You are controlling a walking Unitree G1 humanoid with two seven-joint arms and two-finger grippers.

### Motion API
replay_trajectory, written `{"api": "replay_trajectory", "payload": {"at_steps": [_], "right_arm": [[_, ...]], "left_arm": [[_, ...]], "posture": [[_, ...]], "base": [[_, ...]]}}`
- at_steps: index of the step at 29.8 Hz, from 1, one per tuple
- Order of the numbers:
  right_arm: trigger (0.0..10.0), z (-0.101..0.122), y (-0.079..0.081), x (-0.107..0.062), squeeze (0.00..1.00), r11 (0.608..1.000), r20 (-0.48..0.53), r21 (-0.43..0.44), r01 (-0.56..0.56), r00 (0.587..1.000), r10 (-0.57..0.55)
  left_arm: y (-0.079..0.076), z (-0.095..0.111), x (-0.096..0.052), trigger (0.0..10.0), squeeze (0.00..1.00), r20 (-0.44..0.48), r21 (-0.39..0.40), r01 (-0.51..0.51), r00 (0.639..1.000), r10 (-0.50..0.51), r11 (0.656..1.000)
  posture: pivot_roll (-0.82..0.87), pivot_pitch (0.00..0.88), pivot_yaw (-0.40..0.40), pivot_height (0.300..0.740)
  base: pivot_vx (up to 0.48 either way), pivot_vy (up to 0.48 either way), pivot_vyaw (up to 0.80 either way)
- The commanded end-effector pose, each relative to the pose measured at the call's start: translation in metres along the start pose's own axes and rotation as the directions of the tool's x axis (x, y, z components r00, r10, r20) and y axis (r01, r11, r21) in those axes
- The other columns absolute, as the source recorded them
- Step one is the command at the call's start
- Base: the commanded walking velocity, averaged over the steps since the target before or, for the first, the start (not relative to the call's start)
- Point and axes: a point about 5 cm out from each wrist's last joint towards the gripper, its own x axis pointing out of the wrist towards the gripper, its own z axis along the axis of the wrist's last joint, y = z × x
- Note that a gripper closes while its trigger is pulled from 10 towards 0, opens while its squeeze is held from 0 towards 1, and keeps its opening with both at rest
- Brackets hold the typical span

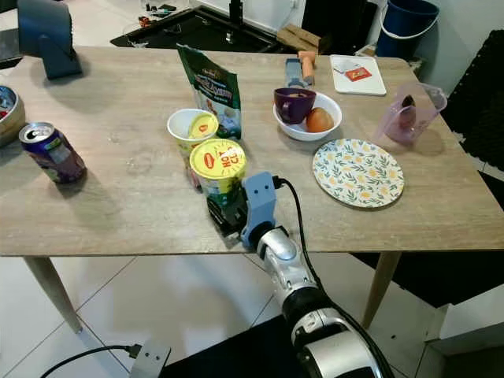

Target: Restocking fridge

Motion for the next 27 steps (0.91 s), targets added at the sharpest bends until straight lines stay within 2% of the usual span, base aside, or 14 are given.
{"api": "replay_trajectory", "payload": {"at_steps": [1,9,10,13,14,16,17,25,27], "right_arm": [[10.0,0.0172,0.0656,0.0282,0.0,0.985,0.082,0.099,-0.139,0.988,0.131],[10.0,0.0207,0.0712,0.0306,0.0,0.982,0.099,0.107,-0.158,0.984,0.147],[5.5,0.0211,0.0721,0.0308,0.0,0.981,0.102,0.107,-0.162,0.983,0.151],[5.5,0.0213,0.0727,0.0309,0.0,0.981,0.104,0.106,-0.165,0.983,0.154],[0.0,0.0214,0.0731,0.0309,0.0,0.981,0.105,0.105,-0.166,0.982,0.155],[0.0,0.0218,0.0733,0.031,0.0,0.98,0.108,0.106,-0.168,0.982,0.157],[10.0,0.0221,0.0732,0.0311,0.0,0.98,0.11,0.107,-0.168,0.982,0.156],[10.0,0.0208,0.0695,0.0289,0.0,0.98,0.112,0.098,-0.172,0.981,0.161],[10.0,0.0177,0.0661,0.026,0.0,0.981,0.096,0.051,-0.187,0.979,0.182]], "left_arm": [[-0.0333,-0.0926,-0.0408,10.0,0.0,-0.352,-0.055,0.097,0.929,-0.11,0.994],[-0.0336,-0.0938,-0.0417,10.0,0.0,-0.354,-0.056,0.096,0.929,-0.11,0.994],[-0.0338,-0.094,-0.0418,10.0,0.0,-0.355,-0.056,0.096,0.928,-0.11,0.994],[-0.0339,-0.0941,-0.0418,10.0,0.0,-0.355,-0.056,0.097,0.928,-0.11,0.994],[-0.0342,-0.0939,-0.0417,10.0,0.0,-0.355,-0.056,0.097,0.928,-0.111,0.994],[-0.0345,-0.0936,-0.0414,10.0,0.0,-0.354,-0.057,0.097,0.929,-0.111,0.994],[-0.0347,-0.0934,-0.0413,10.0,0.0,-0.354,-0.057,0.097,0.929,-0.111,0.994],[-0.0354,-0.0931,-0.041,10.0,0.0,-0.353,-0.057,0.098,0.929,-0.112,0.994],[-0.0354,-0.0927,-0.0406,10.0,0.0,-0.353,-0.056,0.099,0.929,-0.113,0.993]], "posture": [[0.19,0.3,-0.074,0.74],[0.2,0.303,-0.075,0.74],[0.2,0.303,-0.075,0.74],[0.2,0.303,-0.075,0.74],[0.2,0.304,-0.076,0.74],[0.2,0.304,-0.077,0.74],[0.2,0.304,-0.077,0.74],[0.2,0.302,-0.078,0.74],[0.19,0.297,-0.077,0.74]], "base": [[0.0,0.0,0.0],[0.0,0.0,0.0],[0.0,0.0,0.0],[0.0,0.0,0.0],[0.0,0.0,0.0],[0.0,0.0,0.0],[0.0,0.0,0.0],[0.0,0.0,0.0],[0.0,0.0,0.0]]}}
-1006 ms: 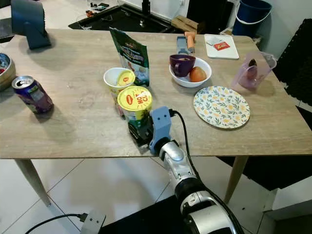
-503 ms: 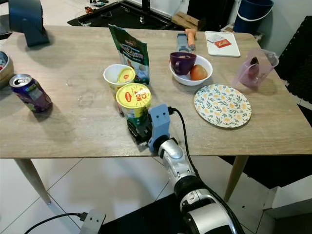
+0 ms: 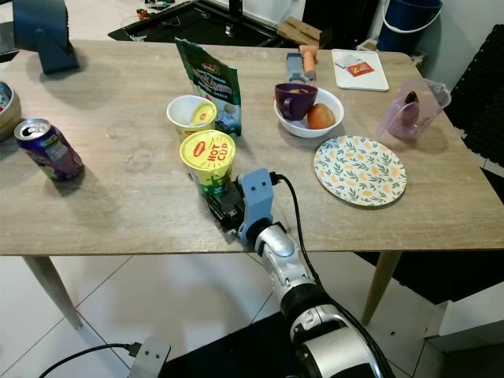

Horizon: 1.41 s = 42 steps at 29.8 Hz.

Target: Restocking fridge

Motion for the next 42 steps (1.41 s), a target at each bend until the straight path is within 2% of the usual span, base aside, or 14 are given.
{"api": "replay_trajectory", "payload": {"at_steps": [1,4,5,7,8,19,20,21,22,27,33,40,41,42], "right_arm": [[10.0,0.014,0.059,0.026,0.0,0.987,0.079,0.08,-0.138,0.988,0.131],[10.0,0.012,0.058,0.023,0.0,0.986,0.074,0.058,-0.16,0.985,0.155],[10.0,0.011,0.06,0.022,0.3,0.981,0.076,0.05,-0.186,0.98,0.182],[10.0,0.011,0.06,0.022,0.3,0.98,0.077,0.049,-0.191,0.979,0.187],[10.0,0.011,0.061,0.021,1.0,0.979,0.083,0.048,-0.196,0.978,0.192],[10.0,0.012,0.058,0.02,1.0,0.979,0.091,0.037,-0.2,0.976,0.196],[10.0,0.009,0.054,0.017,0.38,0.98,0.076,0.019,-0.197,0.978,0.195],[10.0,0.009,0.054,0.017,0.38,0.98,0.076,0.019,-0.197,0.978,0.195],[10.0,0.005,0.049,0.013,0.0,0.98,0.056,0.001,-0.199,0.978,0.198],[10.0,-0.01,0.021,-0.006,0.0,0.983,-0.009,-0.042,-0.177,0.984,0.177],[10.0,-0.015,0.005,-0.018,0.0,0.98,-0.04,-0.071,-0.184,0.983,0.181],[10.0,-0.016,-0.016,-0.03,0.0,0.978,-0.067,-0.108,-0.181,0.982,0.174],[10.0,-0.015,-0.019,-0.03,0.0,0.979,-0.068,-0.112,-0.172,0.984,0.165],[10.0,-0.015,-0.019,-0.03,0.0,0.979,-0.068,-0.112,-0.172,0.984,0.165]], "left_arm": [[-0.035,-0.093,-0.042,10.0,0.0,-0.362,-0.059,0.105,0.925,-0.119,0.993],[-0.035,-0.092,-0.041,10.0,0.0,-0.361,-0.057,0.105,0.925,-0.119,0.993],[-0.035,-0.092,-0.041,10.0,0.0,-0.36,-0.056,0.105,0.925,-0.119,0.993],[-0.035,-0.092,-0.041,10.0,0.0,-0.36,-0.056,0.105,0.926,-0.119,0.993],[-0.035,-0.091,-0.04,10.0,0.0,-0.359,-0.056,0.104,0.926,-0.117,0.993],[-0.03,-0.091,-0.041,10.0,0.0,-0.359,-0.072,0.072,0.929,-0.093,0.995],[-0.027,-0.091,-0.041,10.0,0.0,-0.356,-0.087,0.052,0.931,-0.08,0.995],[-0.027,-0.091,-0.041,10.0,0.0,-0.356,-0.087,0.052,0.931,-0.08,0.995],[-0.024,-0.091,-0.041,10.0,0.0,-0.353,-0.109,0.025,0.934,-0.062,0.994],[-0.01,-0.096,-0.045,10.0,0.0,-0.358,-0.184,-0.071,0.934,0.001,0.98],[0.002,-0.101,-0.051,10.0,0.0,-0.371,-0.234,-0.147,0.927,0.051,0.961],[0.036,-0.11,-0.065,10.0,0.0,-0.396,-0.336,-0.336,0.898,0.192,0.88],[0.049,-0.112,-0.07,10.0,0.0,-0.403,-0.356,-0.401,0.881,0.249,0.844],[0.049,-0.112,-0.07,10.0,0.0,-0.403,-0.356,-0.401,0.881,0.249,0.844]], "posture": [[0.19,0.297,-0.077,0.74],[0.19,0.297,-0.077,0.74],[0.19,0.297,-0.077,0.74],[0.19,0.297,-0.077,0.74],[0.18,0.291,-0.075,0.74],[0.18,0.263,-0.083,0.74],[0.18,0.246,-0.087,0.74],[0.18,0.246,-0.087,0.74],[0.18,0.231,-0.09,0.74],[0.18,0.192,-0.092,0.74],[0.17,0.154,-0.086,0.74],[0.16,0.105,-0.077,0.74],[0.17,0.096,-0.074,0.74],[0.17,0.096,-0.074,0.74]], "base": [[0.0,0.0,0.0],[0.0,0.0,0.0],[0.0,0.0,0.0],[0.0,0.0,0.0],[0.0,0.0,0.0],[0.0,0.0,0.0],[0.0,0.0,0.0],[0.0,0.0,0.0],[0.0,0.0,0.0],[0.0,0.0,0.0],[0.0,0.0,0.0],[0.0,0.0,0.0],[0.0,0.0,0.0],[0.0,0.0,0.0]]}}
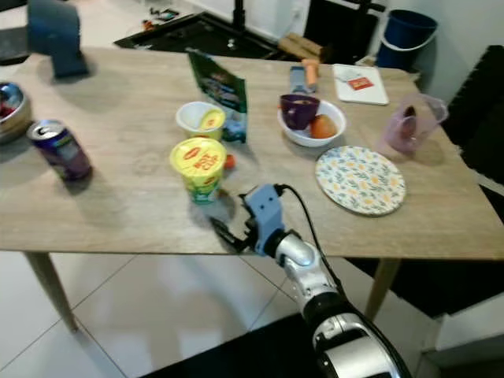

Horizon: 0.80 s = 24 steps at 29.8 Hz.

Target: Restocking fridge

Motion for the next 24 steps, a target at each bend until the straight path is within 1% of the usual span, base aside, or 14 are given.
{"api": "replay_trajectory", "payload": {"at_steps": [1,4,6,7,8,11,13,15,16,18,19,21,23,24], "right_arm": [[10.0,-0.002,0.002,-0.001,0.0,1.0,0.003,0.002,-0.01,1.0,0.01],[10.0,-0.001,-0.001,-0.001,0.0,1.0,0.0,-0.001,0.002,1.0,-0.002],[10.0,-0.001,-0.001,-0.001,0.0,1.0,0.0,-0.001,0.002,1.0,-0.002],[10.0,-0.001,-0.001,-0.001,0.0,1.0,0.0,0.0,0.004,1.0,-0.004],[10.0,-0.001,-0.001,0.001,0.0,1.0,0.001,0.005,-0.002,1.0,0.002],[10.0,0.0,0.0,0.002,0.0,1.0,0.001,0.008,-0.004,1.0,0.004],[10.0,0.0,0.0,0.003,0.0,1.0,0.0,0.01,-0.006,1.0,0.006],[10.0,0.0,0.0,0.005,0.0,1.0,-0.003,0.012,-0.008,1.0,0.008],[10.0,0.0,0.0,0.005,0.0,1.0,-0.003,0.012,-0.008,1.0,0.008],[10.0,0.002,0.0,0.007,0.0,1.0,-0.004,0.013,-0.007,1.0,0.007],[10.0,0.002,0.0,0.007,0.0,1.0,-0.004,0.013,-0.007,1.0,0.007],[10.0,0.003,-0.001,0.008,0.0,1.0,-0.006,0.012,-0.002,1.0,0.002],[10.0,0.003,-0.001,0.009,0.0,1.0,-0.008,0.012,0.0,1.0,0.0],[10.0,0.003,-0.001,0.01,0.0,1.0,-0.014,0.008,0.001,1.0,-0.001]], "left_arm": [[0.019,0.012,-0.001,10.0,0.0,0.046,-0.044,-0.071,0.996,0.073,0.996],[0.057,0.019,-0.009,10.0,0.0,0.086,-0.176,-0.216,0.969,0.234,0.96],[0.057,0.019,-0.009,10.0,0.0,0.086,-0.176,-0.216,0.969,0.234,0.96],[0.074,0.023,-0.014,10.0,0.0,0.107,-0.234,-0.275,0.946,0.306,0.933],[0.108,0.036,-0.026,10.0,0.0,0.153,-0.33,-0.38,0.882,0.446,0.864],[0.121,0.042,-0.031,10.0,0.0,0.169,-0.371,-0.41,0.853,0.495,0.833],[0.135,0.049,-0.038,10.0,0.0,0.189,-0.403,-0.443,0.816,0.546,0.801],[0.158,0.066,-0.052,10.0,0.0,0.256,-0.453,-0.482,0.735,0.628,0.75],[0.158,0.066,-0.052,10.0,0.0,0.256,-0.453,-0.482,0.735,0.628,0.75],[0.181,0.101,-0.071,10.0,0.0,0.387,-0.499,-0.483,0.618,0.684,0.719],[0.181,0.101,-0.071,10.0,0.0,0.387,-0.499,-0.483,0.618,0.684,0.719],[0.195,0.15,-0.094,10.0,0.0,0.547,-0.526,-0.443,0.478,0.688,0.726],[0.195,0.181,-0.111,10.0,0.0,0.659,-0.513,-0.41,0.375,0.652,0.755],[0.188,0.209,-0.123,10.0,0.0,0.748,-0.489,-0.351,0.302,0.591,0.799]], "posture": [[0.17,0.096,-0.074,0.74],[0.18,0.083,-0.072,0.74],[0.18,0.083,-0.072,0.74],[0.19,0.079,-0.074,0.74],[0.2,0.076,-0.079,0.74],[0.2,0.074,-0.082,0.74],[0.22,0.071,-0.087,0.74],[0.23,0.069,-0.094,0.74],[0.23,0.069,-0.094,0.74],[0.23,0.067,-0.098,0.74],[0.23,0.067,-0.098,0.74],[0.24,0.066,-0.105,0.74],[0.24,0.065,-0.108,0.74],[0.24,0.064,-0.11,0.74]], "base": [[0.0,0.0,0.0],[0.0,0.0,0.0],[0.0,0.0,0.0],[0.0,0.0,0.0],[0.0,0.0,0.0],[0.0,0.0,0.0],[0.0,0.0,0.0],[0.0,0.0,0.0],[0.0,0.0,0.0],[0.0,0.0,0.0],[0.0,0.0,0.0],[0.0,0.0,0.0],[0.0,0.0,0.0],[0.0,0.0,0.0]]}}
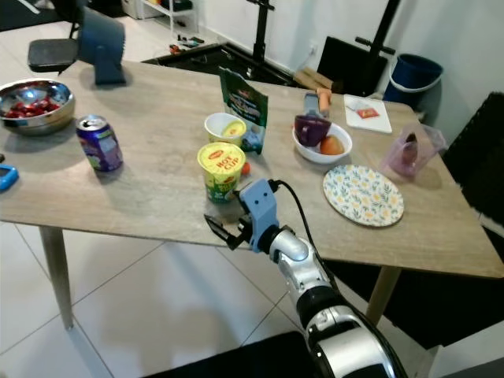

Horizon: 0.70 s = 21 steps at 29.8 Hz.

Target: Restocking fridge

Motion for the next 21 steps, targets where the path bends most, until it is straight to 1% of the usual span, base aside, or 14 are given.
{"api": "replay_trajectory", "payload": {"at_steps": [1,2,3,4,6,7,9,11,12,13,17,19,20,21], "right_arm": [[10.0,-0.006,-0.001,-0.003,0.0,1.0,-0.03,-0.003,0.013,0.999,-0.013],[10.0,-0.006,0.0,-0.002,0.0,1.0,-0.031,-0.003,0.01,0.999,-0.011],[10.0,-0.006,0.0,-0.002,0.0,1.0,-0.031,-0.003,0.01,0.999,-0.011],[10.0,-0.006,0.001,-0.001,0.0,1.0,-0.03,-0.002,0.009,1.0,-0.009],[10.0,-0.007,0.004,0.0,0.0,1.0,-0.029,-0.002,0.003,1.0,-0.003],[10.0,-0.007,0.004,0.0,0.0,1.0,-0.029,-0.002,0.003,1.0,-0.003],[10.0,-0.007,0.006,0.001,0.0,1.0,-0.026,0.0,-0.003,1.0,0.003],[10.0,-0.006,0.008,0.002,0.0,1.0,-0.019,0.003,-0.009,1.0,0.009],[10.0,-0.006,0.009,0.002,0.0,1.0,-0.017,0.005,-0.01,1.0,0.01],[10.0,-0.006,0.009,0.002,0.0,1.0,-0.015,0.006,-0.011,1.0,0.011],[10.0,-0.007,0.009,0.002,0.0,1.0,-0.017,0.006,-0.008,1.0,0.008],[10.0,-0.007,0.009,0.002,0.0,1.0,-0.018,0.006,-0.007,1.0,0.007],[10.0,-0.007,0.009,0.002,0.0,1.0,-0.019,0.005,-0.005,1.0,0.006],[10.0,-0.007,0.009,0.002,0.0,1.0,-0.019,0.005,-0.005,1.0,0.006]], "left_arm": [[-0.017,0.041,0.013,10.0,0.0,0.189,-0.028,0.104,0.977,-0.097,0.994],[-0.035,0.073,0.018,10.0,0.0,0.313,-0.027,0.2,0.932,-0.182,0.979],[-0.035,0.073,0.018,10.0,0.0,0.313,-0.027,0.2,0.932,-0.182,0.979],[-0.04,0.082,0.018,10.0,0.0,0.344,-0.025,0.229,0.916,-0.207,0.973],[-0.061,0.107,0.016,10.0,0.0,0.431,-0.024,0.337,0.853,-0.295,0.941],[-0.061,0.107,0.016,10.0,0.0,0.431,-0.024,0.337,0.853,-0.295,0.941],[-0.077,0.122,0.011,10.0,0.0,0.477,-0.008,0.41,0.803,-0.356,0.912],[-0.094,0.141,0.002,10.0,0.0,0.531,0.009,0.492,0.735,-0.422,0.87],[-0.098,0.145,-0.001,10.0,0.0,0.543,0.014,0.511,0.718,-0.435,0.86],[-0.099,0.147,-0.002,10.0,0.0,0.549,0.016,0.519,0.71,-0.441,0.855],[-0.112,0.174,-0.013,10.0,0.0,0.61,0.037,0.588,0.627,-0.484,0.808],[-0.115,0.181,-0.017,10.0,0.0,0.622,0.042,0.607,0.606,-0.497,0.794],[-0.118,0.187,-0.02,10.0,0.0,0.633,0.049,0.625,0.584,-0.508,0.779],[-0.118,0.187,-0.02,10.0,0.0,0.633,0.049,0.625,0.584,-0.508,0.779]], "posture": [[0.24,0.064,-0.11,0.74],[0.25,0.065,-0.11,0.74],[0.25,0.065,-0.11,0.74],[0.24,0.064,-0.108,0.74],[0.24,0.064,-0.105,0.74],[0.24,0.064,-0.105,0.74],[0.24,0.064,-0.105,0.74],[0.23,0.064,-0.097,0.74],[0.23,0.064,-0.097,0.74],[0.23,0.064,-0.097,0.74],[0.23,0.064,-0.097,0.74],[0.23,0.064,-0.097,0.74],[0.22,0.066,-0.095,0.74],[0.22,0.066,-0.095,0.74]], "base": [[0.0,0.0,0.0],[0.0,0.0,0.0],[0.0,0.0,0.0],[0.0,0.0,0.0],[0.0,0.0,0.0],[0.0,0.0,0.0],[0.0,0.0,0.0],[0.0,0.0,0.0],[0.0,0.0,0.0],[0.0,0.0,0.0],[0.0,0.0,0.0],[0.0,0.0,0.0],[0.0,0.0,0.0],[0.0,0.0,0.0]]}}
